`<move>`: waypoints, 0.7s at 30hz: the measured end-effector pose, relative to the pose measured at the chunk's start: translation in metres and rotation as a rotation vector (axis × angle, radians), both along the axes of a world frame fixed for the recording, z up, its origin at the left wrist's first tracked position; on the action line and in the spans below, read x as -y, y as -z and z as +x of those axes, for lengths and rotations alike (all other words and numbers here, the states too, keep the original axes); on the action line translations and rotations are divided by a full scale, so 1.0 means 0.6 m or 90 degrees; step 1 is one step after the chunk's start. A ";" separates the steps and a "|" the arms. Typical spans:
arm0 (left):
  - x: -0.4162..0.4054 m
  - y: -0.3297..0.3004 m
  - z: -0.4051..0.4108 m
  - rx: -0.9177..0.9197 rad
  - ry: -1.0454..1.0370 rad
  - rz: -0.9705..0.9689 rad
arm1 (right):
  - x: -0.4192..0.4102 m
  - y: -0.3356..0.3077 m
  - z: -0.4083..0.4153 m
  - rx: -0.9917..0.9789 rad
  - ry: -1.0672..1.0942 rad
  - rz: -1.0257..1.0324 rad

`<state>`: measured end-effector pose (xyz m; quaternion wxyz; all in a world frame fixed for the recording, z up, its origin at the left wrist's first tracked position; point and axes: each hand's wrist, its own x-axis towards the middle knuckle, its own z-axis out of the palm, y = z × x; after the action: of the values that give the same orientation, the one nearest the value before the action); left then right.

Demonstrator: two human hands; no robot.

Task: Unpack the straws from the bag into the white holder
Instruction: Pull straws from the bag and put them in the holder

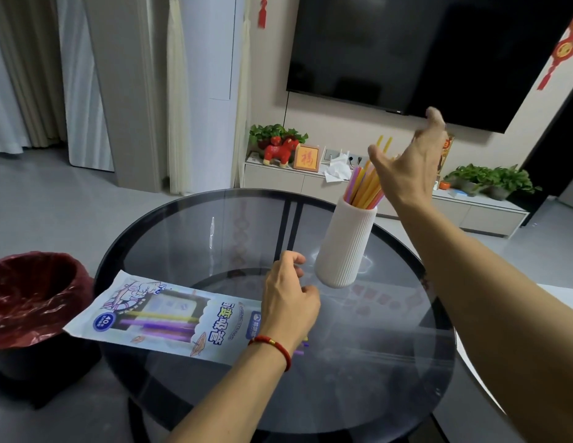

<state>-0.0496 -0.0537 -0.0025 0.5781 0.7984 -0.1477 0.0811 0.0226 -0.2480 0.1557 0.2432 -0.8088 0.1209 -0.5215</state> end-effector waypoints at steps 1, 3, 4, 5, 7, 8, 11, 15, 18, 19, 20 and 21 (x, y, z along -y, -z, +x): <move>0.000 0.000 0.000 0.000 -0.001 0.001 | 0.001 0.000 0.001 -0.023 -0.019 -0.030; -0.001 0.000 -0.001 0.005 -0.001 0.005 | 0.005 0.013 0.006 -0.154 -0.040 -0.121; 0.000 0.001 -0.002 0.007 -0.001 0.010 | 0.008 0.025 0.006 -0.223 -0.042 -0.158; -0.001 0.000 -0.001 0.010 -0.001 0.011 | 0.010 0.035 0.007 -0.265 -0.044 -0.184; -0.004 -0.002 -0.001 0.015 -0.003 0.018 | 0.012 0.052 0.005 -0.292 -0.047 -0.224; -0.006 -0.002 0.001 0.018 -0.003 0.029 | 0.013 0.057 0.004 -0.294 -0.047 -0.243; -0.015 0.001 0.005 0.021 0.000 0.095 | 0.014 0.058 0.000 -0.301 -0.049 -0.279; -0.043 0.004 0.014 -0.085 0.048 0.224 | 0.004 0.055 -0.023 -0.186 -0.059 -0.285; -0.073 0.010 0.020 -0.025 0.091 0.498 | -0.021 0.070 -0.069 -0.068 -0.113 -0.268; -0.084 0.016 0.022 0.002 0.105 0.571 | -0.030 0.086 -0.090 -0.051 -0.149 -0.241; -0.094 0.024 0.023 0.007 0.125 0.634 | -0.038 0.113 -0.114 -0.049 -0.180 -0.195; -0.102 0.033 0.023 -0.005 0.155 0.691 | -0.045 0.144 -0.140 -0.060 -0.197 -0.137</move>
<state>-0.0359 0.0076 -0.0222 0.0899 0.9590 -0.2575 -0.0769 -0.0612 -0.2211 0.0693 0.2269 -0.8625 -0.0504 -0.4495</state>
